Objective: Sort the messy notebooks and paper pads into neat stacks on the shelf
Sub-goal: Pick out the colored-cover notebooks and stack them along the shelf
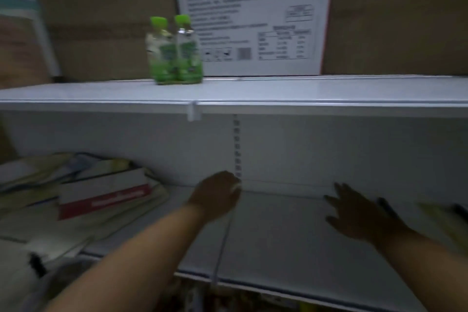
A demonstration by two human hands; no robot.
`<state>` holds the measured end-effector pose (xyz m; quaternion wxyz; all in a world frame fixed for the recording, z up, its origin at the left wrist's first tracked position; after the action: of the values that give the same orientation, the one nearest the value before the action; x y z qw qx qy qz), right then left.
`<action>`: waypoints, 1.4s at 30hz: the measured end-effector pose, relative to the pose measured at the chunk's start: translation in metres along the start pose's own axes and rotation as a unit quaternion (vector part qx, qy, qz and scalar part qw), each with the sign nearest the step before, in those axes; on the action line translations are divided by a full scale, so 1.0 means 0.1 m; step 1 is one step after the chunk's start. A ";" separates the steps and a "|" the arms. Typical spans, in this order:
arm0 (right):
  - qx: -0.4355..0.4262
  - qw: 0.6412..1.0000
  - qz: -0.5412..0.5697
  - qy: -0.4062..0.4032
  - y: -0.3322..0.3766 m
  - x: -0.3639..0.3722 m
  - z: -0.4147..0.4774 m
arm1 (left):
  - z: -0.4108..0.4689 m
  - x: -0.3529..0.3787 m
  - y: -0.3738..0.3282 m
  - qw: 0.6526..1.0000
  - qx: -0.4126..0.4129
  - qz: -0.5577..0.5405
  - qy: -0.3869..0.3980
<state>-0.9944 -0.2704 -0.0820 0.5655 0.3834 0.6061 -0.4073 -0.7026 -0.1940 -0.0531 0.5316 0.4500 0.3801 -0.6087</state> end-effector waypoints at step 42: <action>-0.406 0.886 0.217 0.052 7.75 -0.78 2.01 | -2.68 -0.88 5.34 0.906 -0.413 -0.078 0.055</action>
<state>-0.1968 -0.1672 -0.0562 0.7138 0.2625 0.6486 0.0279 -0.1331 0.0075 -0.0430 0.5991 0.1916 0.6598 -0.4112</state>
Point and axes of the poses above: each hand's wrist, its own z-axis towards the middle knuckle, its own x-axis out of the palm, y = z × x, the point moved 1 cm from there along z, towards the middle knuckle, and after that the axes turned 7 degrees about z, right-handed, at the moved point
